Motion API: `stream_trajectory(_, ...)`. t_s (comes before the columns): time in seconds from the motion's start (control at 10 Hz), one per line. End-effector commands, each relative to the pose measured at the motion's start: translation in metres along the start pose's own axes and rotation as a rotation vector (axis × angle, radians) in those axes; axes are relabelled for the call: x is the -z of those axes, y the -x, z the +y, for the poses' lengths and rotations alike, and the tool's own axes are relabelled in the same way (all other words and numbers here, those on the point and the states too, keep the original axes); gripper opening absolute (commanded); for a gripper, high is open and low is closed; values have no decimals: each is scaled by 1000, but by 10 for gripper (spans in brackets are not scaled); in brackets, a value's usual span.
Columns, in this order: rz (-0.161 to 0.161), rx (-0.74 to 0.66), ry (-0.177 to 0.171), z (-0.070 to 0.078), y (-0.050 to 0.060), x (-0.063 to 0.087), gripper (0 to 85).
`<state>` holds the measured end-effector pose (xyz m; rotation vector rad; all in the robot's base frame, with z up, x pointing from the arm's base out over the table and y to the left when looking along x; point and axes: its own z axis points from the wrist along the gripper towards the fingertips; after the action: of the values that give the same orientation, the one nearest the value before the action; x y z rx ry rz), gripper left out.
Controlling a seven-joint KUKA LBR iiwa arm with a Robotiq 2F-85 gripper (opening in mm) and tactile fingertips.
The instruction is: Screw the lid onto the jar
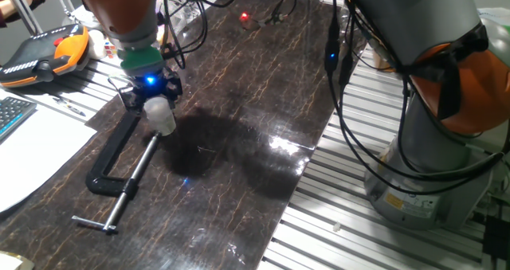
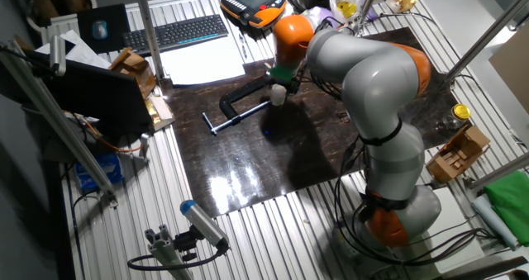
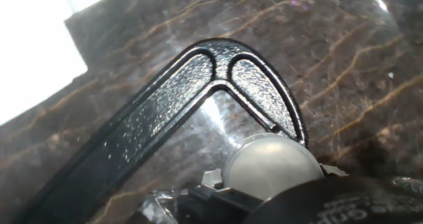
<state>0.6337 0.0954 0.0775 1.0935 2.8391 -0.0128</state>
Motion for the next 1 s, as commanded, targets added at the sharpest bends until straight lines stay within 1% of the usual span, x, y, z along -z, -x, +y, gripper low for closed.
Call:
stream_trajectory(0.0,-3,-147,-11,0,0,0,683)
stream_trajectory(0.1,-11,-184,-16,0,0,0,683)
stream_trajectory(0.4,-28,-364,-23,0,0,1,673)
stream_trajectory(0.6,-28,-457,-23,0,0,0,670)
stream_trajectory(0.9,-20,-531,-31,1,0,-2,643)
